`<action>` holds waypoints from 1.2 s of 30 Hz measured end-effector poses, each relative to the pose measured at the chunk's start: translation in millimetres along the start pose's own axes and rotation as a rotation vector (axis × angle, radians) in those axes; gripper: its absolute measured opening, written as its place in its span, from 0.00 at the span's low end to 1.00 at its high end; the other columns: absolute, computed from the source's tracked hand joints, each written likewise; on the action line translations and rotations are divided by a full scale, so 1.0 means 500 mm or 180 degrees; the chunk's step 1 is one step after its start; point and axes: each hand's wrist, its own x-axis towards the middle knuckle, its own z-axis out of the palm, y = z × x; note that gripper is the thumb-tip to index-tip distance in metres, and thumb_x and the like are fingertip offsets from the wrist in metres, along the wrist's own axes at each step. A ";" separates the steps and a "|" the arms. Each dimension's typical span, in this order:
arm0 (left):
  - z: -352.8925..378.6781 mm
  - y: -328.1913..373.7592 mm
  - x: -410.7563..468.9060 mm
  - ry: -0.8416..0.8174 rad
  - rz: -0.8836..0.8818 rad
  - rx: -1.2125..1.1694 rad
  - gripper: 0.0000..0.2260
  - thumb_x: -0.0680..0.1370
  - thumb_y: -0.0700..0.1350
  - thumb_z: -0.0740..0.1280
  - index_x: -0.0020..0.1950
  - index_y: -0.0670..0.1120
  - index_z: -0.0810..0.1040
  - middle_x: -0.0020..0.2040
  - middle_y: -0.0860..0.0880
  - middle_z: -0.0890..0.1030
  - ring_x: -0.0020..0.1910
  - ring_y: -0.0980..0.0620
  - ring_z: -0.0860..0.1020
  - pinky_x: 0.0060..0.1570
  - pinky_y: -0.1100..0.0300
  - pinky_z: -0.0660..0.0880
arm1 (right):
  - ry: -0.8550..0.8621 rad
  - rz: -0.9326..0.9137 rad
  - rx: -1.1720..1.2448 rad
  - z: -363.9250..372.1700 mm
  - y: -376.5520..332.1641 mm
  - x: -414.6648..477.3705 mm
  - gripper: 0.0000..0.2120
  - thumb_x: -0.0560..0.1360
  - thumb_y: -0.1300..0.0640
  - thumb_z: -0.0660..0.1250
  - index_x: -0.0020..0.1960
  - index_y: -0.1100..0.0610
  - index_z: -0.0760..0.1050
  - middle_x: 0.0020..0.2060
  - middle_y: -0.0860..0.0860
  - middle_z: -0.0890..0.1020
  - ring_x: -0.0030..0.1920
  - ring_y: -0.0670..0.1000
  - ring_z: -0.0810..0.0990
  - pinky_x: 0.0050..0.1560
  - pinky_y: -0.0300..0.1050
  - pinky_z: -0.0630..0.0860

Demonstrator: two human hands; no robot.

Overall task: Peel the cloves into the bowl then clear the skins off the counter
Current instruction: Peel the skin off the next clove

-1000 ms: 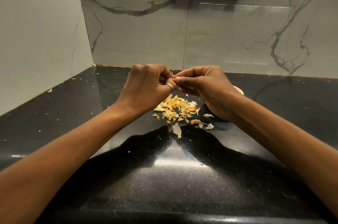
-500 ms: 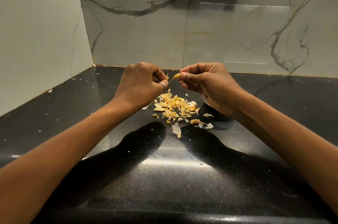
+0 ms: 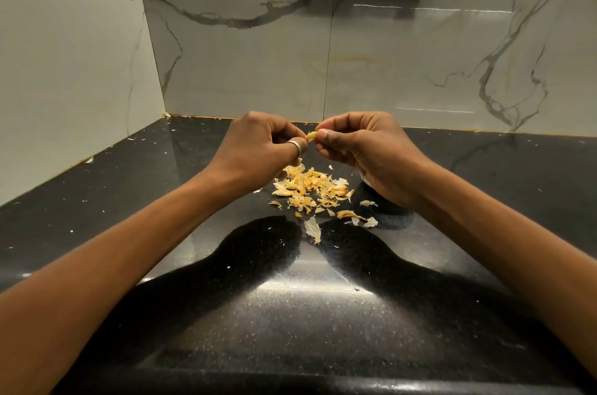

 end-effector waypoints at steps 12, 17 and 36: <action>-0.007 0.007 -0.005 -0.0135 -0.0353 -0.0261 0.03 0.78 0.42 0.71 0.45 0.44 0.84 0.38 0.45 0.84 0.38 0.49 0.84 0.37 0.52 0.84 | -0.0222 -0.0339 -0.1205 0.002 0.003 -0.003 0.04 0.76 0.60 0.72 0.50 0.59 0.82 0.43 0.56 0.85 0.43 0.50 0.84 0.45 0.47 0.83; -0.008 0.015 -0.006 -0.0255 -0.0688 -0.0723 0.05 0.79 0.39 0.68 0.45 0.43 0.83 0.39 0.44 0.83 0.38 0.51 0.83 0.37 0.55 0.83 | -0.0246 -0.0224 -0.0859 0.001 0.001 -0.002 0.05 0.77 0.65 0.69 0.52 0.63 0.82 0.43 0.57 0.85 0.41 0.50 0.83 0.43 0.39 0.80; -0.014 0.030 0.002 -0.0330 -0.1479 -0.2464 0.05 0.78 0.36 0.66 0.49 0.38 0.81 0.37 0.47 0.82 0.35 0.55 0.81 0.33 0.62 0.80 | -0.0358 0.0560 0.1247 0.013 -0.015 -0.012 0.07 0.78 0.71 0.63 0.52 0.66 0.79 0.41 0.57 0.84 0.37 0.48 0.83 0.41 0.35 0.82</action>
